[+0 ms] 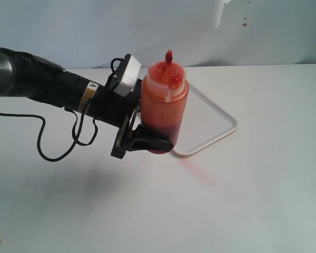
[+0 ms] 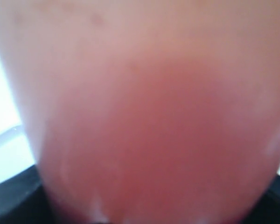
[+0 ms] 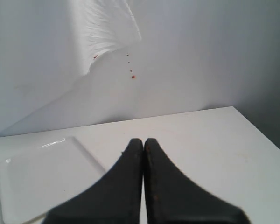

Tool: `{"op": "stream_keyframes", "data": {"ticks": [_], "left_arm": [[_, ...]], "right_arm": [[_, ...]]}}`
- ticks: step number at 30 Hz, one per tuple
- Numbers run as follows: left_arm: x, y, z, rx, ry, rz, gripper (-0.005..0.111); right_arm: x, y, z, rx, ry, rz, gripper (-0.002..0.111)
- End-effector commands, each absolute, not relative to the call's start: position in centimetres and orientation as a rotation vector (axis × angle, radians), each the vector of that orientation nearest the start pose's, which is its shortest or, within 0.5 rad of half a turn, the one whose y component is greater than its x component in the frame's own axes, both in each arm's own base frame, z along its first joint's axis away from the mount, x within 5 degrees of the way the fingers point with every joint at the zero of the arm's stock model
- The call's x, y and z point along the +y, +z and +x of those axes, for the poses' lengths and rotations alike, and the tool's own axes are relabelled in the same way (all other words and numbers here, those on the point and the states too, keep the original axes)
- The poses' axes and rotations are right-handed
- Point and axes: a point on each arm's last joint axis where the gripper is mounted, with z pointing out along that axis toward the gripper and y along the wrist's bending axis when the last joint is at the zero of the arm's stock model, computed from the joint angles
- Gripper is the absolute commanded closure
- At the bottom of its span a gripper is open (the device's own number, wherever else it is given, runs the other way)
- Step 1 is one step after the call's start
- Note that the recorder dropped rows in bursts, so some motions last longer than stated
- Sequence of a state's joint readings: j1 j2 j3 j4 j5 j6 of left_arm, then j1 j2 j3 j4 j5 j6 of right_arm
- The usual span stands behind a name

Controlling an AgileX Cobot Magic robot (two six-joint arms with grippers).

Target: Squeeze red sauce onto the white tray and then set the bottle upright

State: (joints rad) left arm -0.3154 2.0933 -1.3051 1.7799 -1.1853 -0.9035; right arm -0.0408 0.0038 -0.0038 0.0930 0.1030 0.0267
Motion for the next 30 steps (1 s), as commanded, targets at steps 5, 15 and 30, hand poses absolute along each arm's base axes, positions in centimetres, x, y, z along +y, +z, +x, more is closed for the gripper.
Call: {"op": "stream_keyframes", "data": {"ticks": [5, 15, 30], "left_arm": [[-20.3, 18.1, 34.7, 1.338, -1.088, 1.603, 0.107], [-20.3, 18.1, 34.7, 1.335, -1.086, 1.605, 0.107], [-20.3, 18.1, 34.7, 1.336, -1.087, 1.604, 0.107]], "right_arm": [[-0.2, 20.9, 5.6, 1.511, 0.178, 0.228, 0.108], [0.3, 22.8, 5.3, 1.437, 0.538, 0.476, 0.108], [1.8, 30.4, 6.1, 1.56, -0.002, -0.289, 0.003]]}}
